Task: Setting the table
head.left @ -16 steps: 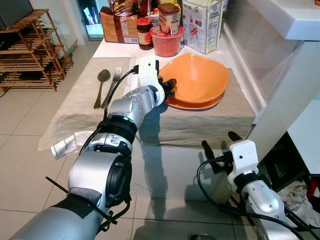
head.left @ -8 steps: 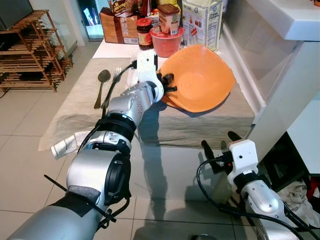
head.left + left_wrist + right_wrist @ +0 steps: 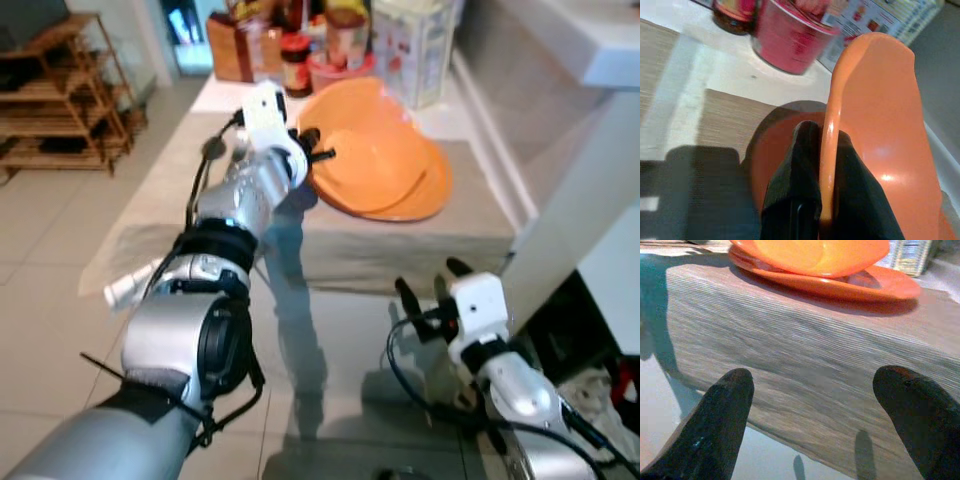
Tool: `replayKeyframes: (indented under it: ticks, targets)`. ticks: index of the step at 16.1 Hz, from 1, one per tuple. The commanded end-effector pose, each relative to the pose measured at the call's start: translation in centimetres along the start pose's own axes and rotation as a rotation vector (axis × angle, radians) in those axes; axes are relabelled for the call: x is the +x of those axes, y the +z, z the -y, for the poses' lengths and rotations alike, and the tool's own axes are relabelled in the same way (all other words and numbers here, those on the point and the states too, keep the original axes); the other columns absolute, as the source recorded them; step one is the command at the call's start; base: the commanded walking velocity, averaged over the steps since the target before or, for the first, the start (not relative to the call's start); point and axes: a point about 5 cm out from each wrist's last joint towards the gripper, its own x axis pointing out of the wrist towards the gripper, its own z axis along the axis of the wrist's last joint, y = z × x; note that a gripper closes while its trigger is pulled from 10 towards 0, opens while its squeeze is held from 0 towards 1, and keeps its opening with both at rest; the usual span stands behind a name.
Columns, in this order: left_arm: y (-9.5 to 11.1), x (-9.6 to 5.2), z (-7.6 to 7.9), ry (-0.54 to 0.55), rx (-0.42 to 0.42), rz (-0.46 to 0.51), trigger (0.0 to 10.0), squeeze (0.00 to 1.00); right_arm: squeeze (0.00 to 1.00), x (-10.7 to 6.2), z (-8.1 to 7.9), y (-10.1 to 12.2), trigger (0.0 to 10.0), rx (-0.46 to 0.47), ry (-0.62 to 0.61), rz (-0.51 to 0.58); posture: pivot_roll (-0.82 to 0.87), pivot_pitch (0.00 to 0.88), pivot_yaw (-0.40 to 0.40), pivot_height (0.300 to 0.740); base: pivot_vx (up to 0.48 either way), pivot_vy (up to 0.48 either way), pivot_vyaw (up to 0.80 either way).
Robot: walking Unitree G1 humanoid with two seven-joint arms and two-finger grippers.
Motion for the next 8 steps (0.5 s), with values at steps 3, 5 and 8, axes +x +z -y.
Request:
replayKeyframes:
  ticks: [3, 5, 8]
  targets:
    - [1.2, -0.3, 0.7, -0.035, -0.027, 0.040, 0.0, 0.00, 0.00, 0.1, -0.1, -0.2, 10.0, 0.000, 0.005, -0.008, -0.15, 0.000, 0.040, 0.740, 0.000, 0.000, 0.00]
    - [1.5, -0.6, 1.2, -0.062, -0.067, 0.052, 0.0, 0.00, 0.00, 0.3, -0.1, 0.0, 10.0, 0.007, 0.004, 0.002, -0.14, 0.000, 0.043, 0.740, 0.000, 0.000, 0.00]
    - [1.7, -1.3, 2.1, -0.108, -0.086, 0.065, 0.0, 0.00, 0.00, 0.5, 0.0, 0.2, 10.0, 0.015, 0.001, 0.012, -0.14, 0.000, 0.040, 0.740, 0.000, 0.000, 0.00]
